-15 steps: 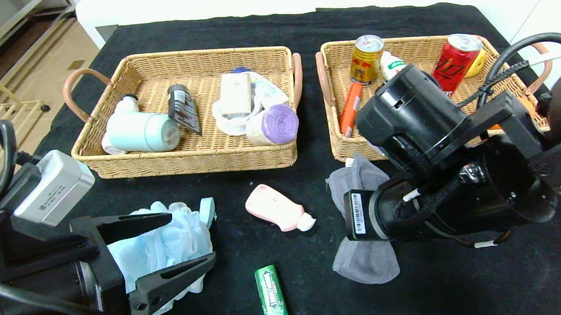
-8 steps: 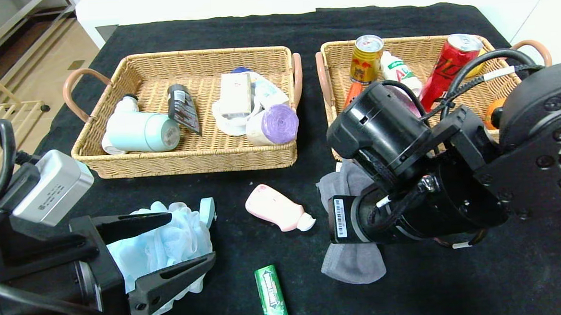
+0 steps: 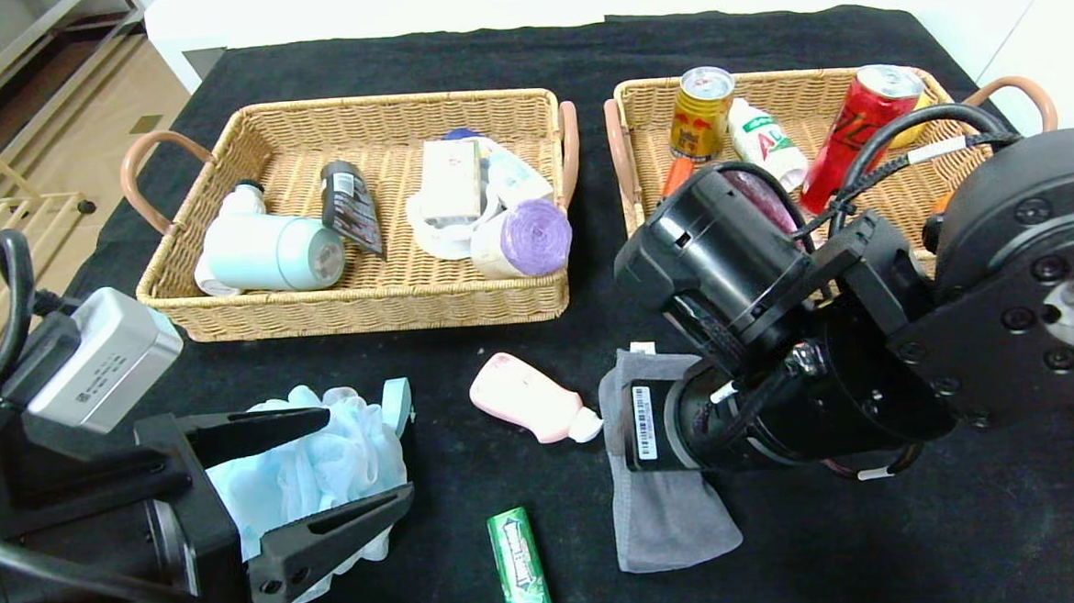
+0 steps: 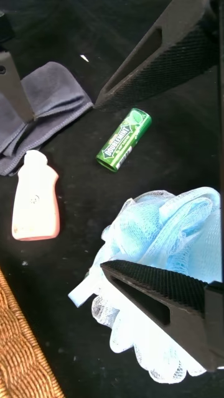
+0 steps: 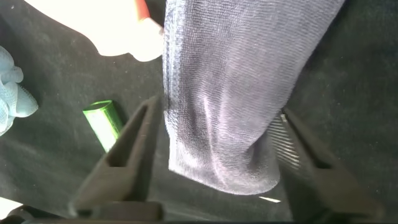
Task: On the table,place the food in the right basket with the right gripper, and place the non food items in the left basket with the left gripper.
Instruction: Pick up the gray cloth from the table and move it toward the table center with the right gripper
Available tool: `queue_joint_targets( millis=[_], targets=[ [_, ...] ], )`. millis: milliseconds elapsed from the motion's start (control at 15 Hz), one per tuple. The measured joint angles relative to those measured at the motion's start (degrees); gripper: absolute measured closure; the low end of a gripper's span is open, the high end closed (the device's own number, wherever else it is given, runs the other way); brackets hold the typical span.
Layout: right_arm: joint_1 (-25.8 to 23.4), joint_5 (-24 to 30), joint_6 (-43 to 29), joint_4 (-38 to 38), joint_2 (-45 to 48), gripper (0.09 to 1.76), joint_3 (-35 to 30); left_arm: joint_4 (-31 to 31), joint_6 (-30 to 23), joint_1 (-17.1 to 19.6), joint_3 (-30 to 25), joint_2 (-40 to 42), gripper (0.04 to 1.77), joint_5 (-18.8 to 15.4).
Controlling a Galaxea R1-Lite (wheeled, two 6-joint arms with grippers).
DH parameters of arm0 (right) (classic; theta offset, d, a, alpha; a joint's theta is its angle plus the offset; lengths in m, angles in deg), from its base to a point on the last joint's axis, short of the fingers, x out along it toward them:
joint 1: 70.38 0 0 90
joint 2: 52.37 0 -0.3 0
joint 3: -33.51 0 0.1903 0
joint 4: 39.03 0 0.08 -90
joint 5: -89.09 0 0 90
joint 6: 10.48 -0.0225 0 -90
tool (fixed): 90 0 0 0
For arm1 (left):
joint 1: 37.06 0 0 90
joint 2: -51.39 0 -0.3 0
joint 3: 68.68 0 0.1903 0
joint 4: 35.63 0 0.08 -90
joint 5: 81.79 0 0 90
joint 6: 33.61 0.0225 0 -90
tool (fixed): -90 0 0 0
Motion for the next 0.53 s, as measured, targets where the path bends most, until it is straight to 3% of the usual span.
queue_joint_targets(
  millis=[533],
  targets=[
    [1.4, -0.9, 2.4, -2.0, 3.8, 0.30, -0.7, 0.0, -0.1, 0.2, 0.1, 0.1, 0.09, 0.1]
  ],
)
